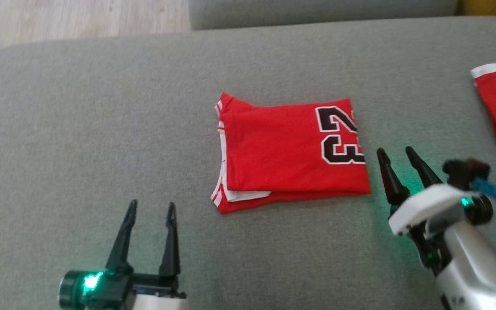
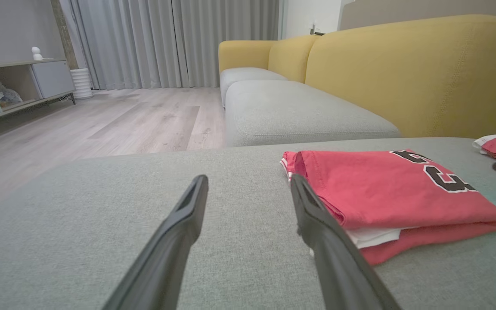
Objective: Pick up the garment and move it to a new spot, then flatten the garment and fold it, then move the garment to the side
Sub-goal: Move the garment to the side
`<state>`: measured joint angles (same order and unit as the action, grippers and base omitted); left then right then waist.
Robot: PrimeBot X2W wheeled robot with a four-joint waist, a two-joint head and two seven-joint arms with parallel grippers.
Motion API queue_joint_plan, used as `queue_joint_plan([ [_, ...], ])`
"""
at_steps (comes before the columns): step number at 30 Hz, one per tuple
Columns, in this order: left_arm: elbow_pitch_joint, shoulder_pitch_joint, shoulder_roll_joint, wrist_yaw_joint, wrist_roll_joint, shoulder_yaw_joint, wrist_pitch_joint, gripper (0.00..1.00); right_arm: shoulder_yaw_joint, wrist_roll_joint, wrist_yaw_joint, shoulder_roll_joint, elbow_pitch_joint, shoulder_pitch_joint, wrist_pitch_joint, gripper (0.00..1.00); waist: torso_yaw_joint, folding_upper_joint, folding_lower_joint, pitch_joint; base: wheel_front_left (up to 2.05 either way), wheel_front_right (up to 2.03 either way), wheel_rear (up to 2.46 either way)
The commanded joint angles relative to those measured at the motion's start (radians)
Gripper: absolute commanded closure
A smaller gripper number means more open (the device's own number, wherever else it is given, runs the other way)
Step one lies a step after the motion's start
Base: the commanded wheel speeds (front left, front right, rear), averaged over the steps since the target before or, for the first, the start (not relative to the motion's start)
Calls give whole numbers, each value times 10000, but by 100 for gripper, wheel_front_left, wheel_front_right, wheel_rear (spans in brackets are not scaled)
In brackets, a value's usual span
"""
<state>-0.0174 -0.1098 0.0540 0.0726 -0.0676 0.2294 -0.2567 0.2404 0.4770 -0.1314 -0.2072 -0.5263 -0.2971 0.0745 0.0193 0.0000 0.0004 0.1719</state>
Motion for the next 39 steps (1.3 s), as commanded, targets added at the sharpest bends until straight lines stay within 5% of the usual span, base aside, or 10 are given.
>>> queue_joint_plan([
  [1, 261, 406, -37, 98, 69, -177, -51, 0, 347, 245, 7, -154, 65, -364, -242, 0, 156, 0, -4, 161, 0, 0, 0],
  [7, 126, 697, -38, 242, 109, 109, -51, 0, 1129, 1835, 7, -124, -981, -1377, -1160, 0, 343, 0, -4, 435, 0, 0, 0],
  [8, 106, 736, -38, 262, 123, 150, -51, 0, 1283, 2026, 7, -111, -1148, -1479, -1323, 7, 360, 0, -4, 472, 0, 0, 0],
  [10, 69, 825, -38, 300, 149, 239, -51, 0, 1567, 2422, 7, -90, -1462, -1663, -1584, 60, 400, 0, -4, 534, 0, 0, 0],
  [11, 48, 867, -38, 319, 160, 281, -51, 0, 1710, 2584, 7, -97, -1563, -1739, -1634, 98, 416, 0, -4, 552, 0, 0, 0],
  [20, 110, 1013, -38, 495, 169, 289, -51, 0, 2469, 3418, 7, -874, -1403, -2324, -1090, 100, -101, 0, -4, 914, 0, 0, 0],
  [29, 444, 1703, -14, 367, 498, 263, -51, 0, 2609, 3223, 7, -3213, -542, -3516, -857, 100, -1332, 0, -4, 2187, 0, 0, 0],
  [39, 474, 2668, 219, 268, 750, 294, -51, 0, 1240, 2733, 7, -5527, -10, -4163, -851, 100, -2062, 0, -4, 3536, 0, 0, 0],
])
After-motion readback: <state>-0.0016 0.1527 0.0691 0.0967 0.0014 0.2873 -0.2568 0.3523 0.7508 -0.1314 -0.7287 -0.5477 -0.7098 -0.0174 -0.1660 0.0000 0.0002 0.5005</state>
